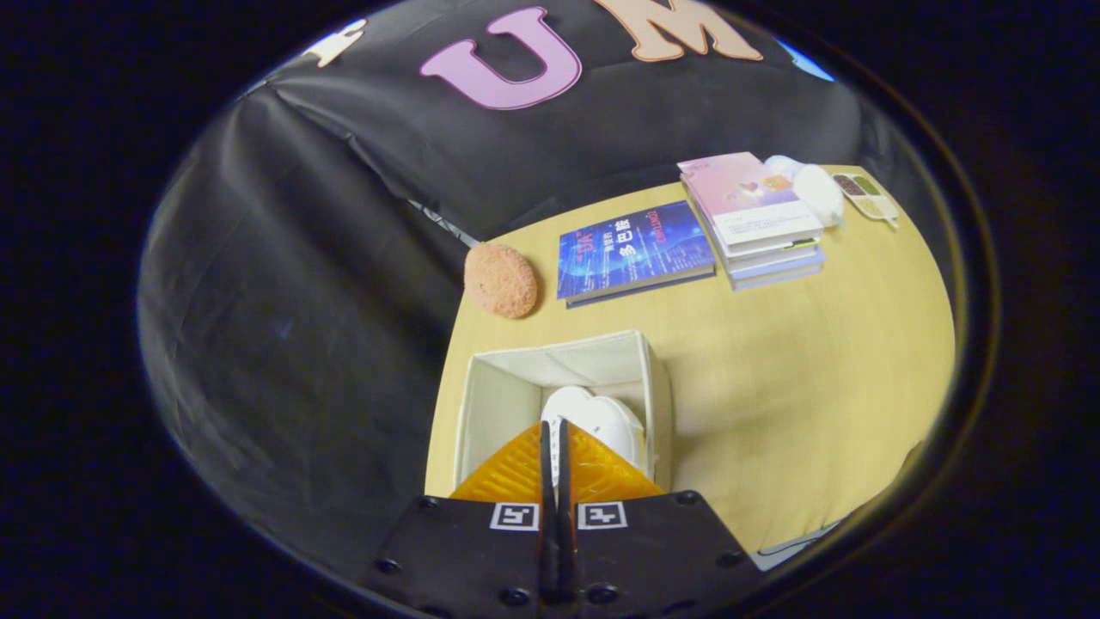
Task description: Open the storage box then place both shoes into the box .Put the left shoe in first, then the right shoe, with the right side of both shoes facing outward in a uniform manner.
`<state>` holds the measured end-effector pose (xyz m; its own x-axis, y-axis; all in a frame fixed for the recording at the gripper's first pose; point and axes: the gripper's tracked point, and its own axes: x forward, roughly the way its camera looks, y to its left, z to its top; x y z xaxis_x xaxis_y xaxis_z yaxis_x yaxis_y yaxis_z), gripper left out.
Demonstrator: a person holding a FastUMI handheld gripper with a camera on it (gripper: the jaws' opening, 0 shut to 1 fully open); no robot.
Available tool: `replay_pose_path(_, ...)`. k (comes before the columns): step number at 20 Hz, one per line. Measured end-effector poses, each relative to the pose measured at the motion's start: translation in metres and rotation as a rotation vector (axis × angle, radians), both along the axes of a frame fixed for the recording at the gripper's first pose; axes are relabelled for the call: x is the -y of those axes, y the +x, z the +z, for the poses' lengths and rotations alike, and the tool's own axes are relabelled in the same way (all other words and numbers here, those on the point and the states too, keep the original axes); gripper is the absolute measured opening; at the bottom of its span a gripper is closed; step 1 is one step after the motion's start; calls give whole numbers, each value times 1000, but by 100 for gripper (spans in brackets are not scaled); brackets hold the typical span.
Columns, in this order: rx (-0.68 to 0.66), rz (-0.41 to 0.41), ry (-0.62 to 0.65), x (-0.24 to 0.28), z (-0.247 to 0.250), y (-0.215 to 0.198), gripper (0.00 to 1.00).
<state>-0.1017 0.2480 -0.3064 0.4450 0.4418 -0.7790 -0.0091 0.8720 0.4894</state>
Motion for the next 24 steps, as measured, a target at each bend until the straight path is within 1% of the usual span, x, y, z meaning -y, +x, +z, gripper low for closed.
replay_pose_path(3,29,-8,-24,11,2,4,2)
replay_pose_path(7,103,-10,-79,33,13,12,2)
replay_pose_path(9,168,-20,-120,52,23,21,3)
replay_pose_path(12,302,-56,-179,83,52,40,2)
replay_pose_path(16,523,-131,-271,132,118,68,2)
replay_pose_path(18,625,-175,-295,151,159,77,2)
replay_pose_path(24,846,-274,-336,206,268,87,2)
